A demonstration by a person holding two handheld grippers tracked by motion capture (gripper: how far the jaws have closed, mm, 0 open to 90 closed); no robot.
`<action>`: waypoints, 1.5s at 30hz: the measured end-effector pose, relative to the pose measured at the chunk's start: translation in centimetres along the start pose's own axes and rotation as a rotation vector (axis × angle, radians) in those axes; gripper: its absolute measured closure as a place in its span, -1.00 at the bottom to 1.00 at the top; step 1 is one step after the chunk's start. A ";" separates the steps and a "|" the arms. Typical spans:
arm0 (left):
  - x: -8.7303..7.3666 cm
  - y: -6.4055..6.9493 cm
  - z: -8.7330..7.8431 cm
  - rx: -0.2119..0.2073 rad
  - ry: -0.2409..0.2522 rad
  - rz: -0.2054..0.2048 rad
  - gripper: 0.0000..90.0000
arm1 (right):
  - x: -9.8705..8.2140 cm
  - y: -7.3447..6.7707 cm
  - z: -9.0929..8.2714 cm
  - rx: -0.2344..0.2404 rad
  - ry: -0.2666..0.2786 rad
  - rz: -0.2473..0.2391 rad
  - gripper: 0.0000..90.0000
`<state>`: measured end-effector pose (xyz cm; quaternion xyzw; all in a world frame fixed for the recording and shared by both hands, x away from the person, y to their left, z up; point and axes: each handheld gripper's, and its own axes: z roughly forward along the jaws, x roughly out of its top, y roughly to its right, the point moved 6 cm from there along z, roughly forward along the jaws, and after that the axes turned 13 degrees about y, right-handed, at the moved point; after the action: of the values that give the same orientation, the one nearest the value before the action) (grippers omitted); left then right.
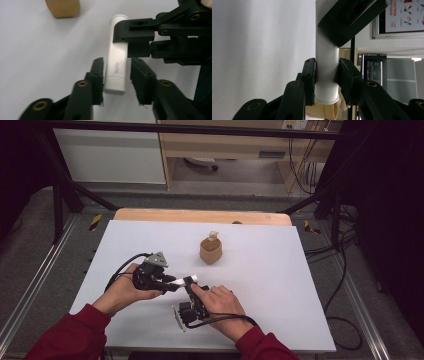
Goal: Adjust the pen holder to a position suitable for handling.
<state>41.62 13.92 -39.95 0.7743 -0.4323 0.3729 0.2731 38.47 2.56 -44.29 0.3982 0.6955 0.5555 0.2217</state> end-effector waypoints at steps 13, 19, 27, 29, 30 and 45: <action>-1.8 0.3 -3.3 0.225 0.287 0.008 -0.59 | -6.2 -0.5 -1.7 -0.056 -0.105 0.223 0.50; -5.1 0.5 -3.4 0.354 0.426 -0.038 -0.69 | -9.2 0.2 -2.5 -0.098 -0.142 0.402 0.50; -6.5 -0.1 -5.2 0.444 0.512 -0.050 -0.73 | -10.9 1.0 -3.3 -0.134 -0.125 0.572 0.50; -7.2 -0.5 -5.8 0.460 0.514 -0.059 -0.76 | -11.3 1.1 -3.4 -0.137 -0.115 0.627 0.50; -7.4 -0.7 -6.2 0.465 0.526 -0.069 -0.78 | -11.4 1.2 -3.5 -0.140 -0.108 0.661 0.50; -8.1 -0.9 -8.1 0.485 0.576 -0.102 -0.81 | -11.7 3.9 -4.7 -0.200 0.092 1.097 0.50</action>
<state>36.80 24.20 -42.01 0.7004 -0.1980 0.6527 0.2103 43.02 -9.35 -40.85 0.6541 0.3392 0.6695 -0.0937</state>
